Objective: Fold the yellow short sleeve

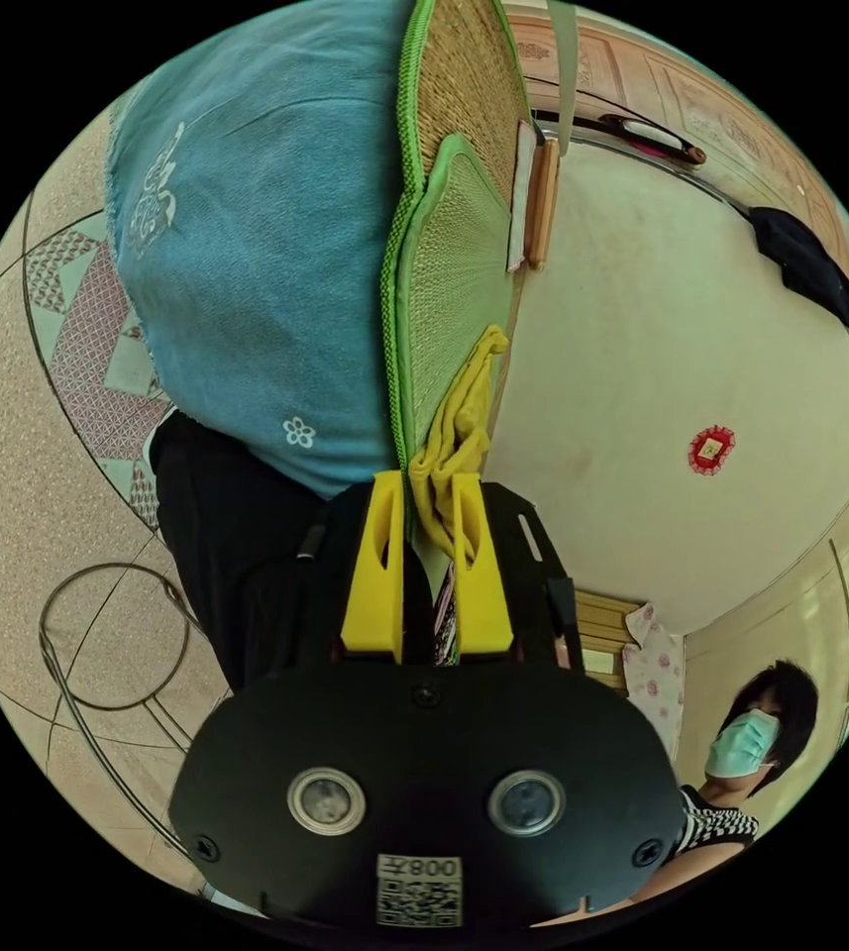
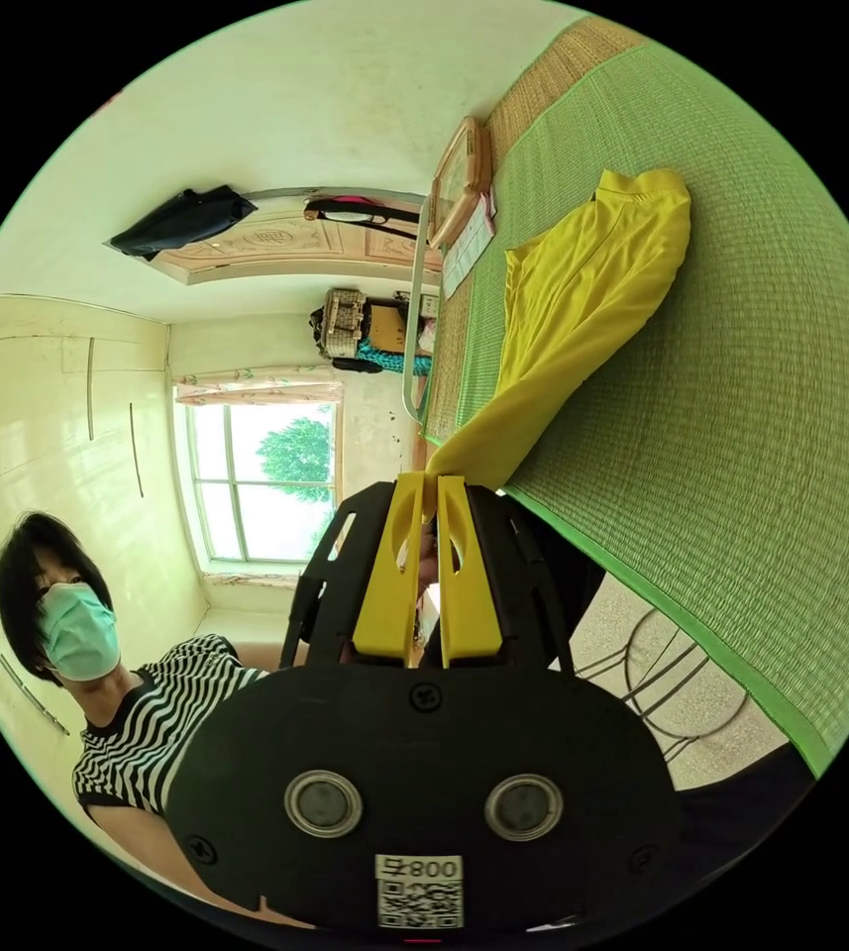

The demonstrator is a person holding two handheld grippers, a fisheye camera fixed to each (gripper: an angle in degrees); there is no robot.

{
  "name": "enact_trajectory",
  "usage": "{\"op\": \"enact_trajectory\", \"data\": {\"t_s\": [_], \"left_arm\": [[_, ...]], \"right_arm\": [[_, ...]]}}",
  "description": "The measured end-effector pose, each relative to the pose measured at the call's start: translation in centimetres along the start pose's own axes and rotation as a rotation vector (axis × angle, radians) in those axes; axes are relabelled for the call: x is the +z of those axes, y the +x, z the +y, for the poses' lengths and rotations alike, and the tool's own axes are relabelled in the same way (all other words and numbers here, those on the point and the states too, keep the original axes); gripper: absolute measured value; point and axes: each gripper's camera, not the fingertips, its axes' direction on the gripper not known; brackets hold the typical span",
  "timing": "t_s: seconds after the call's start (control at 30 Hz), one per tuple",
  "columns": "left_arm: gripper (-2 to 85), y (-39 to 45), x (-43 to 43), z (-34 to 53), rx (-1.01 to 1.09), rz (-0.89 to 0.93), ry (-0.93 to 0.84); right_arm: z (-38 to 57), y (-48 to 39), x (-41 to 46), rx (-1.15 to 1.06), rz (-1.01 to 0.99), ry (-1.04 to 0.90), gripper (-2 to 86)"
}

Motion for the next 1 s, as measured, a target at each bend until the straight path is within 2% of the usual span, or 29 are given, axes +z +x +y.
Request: {"op": "enact_trajectory", "data": {"t_s": [0.53, 0.6, 0.87, 1.0], "left_arm": [[2.2, 2.0, -4.4, -0.7, 0.059, -0.024, -0.027], [2.0, 2.2, -4.6, -0.8, 0.071, 0.019, -0.036], [3.4, 3.6, -5.3, -1.9, 0.073, 0.018, -0.026], [7.8, 3.9, -5.4, -3.1, 0.038, 0.068, -0.025]], "right_arm": [[5.1, 6.3, -1.9, 0.085, 0.009, 0.041, 1.8], [5.7, 7.3, -1.9, 0.089, 0.006, 0.041, 1.7], [7.1, 9.5, -2.1, 0.072, -0.006, 0.049, 1.9], [7.8, 11.2, -2.3, 0.069, -0.007, 0.050, 1.9]]}}
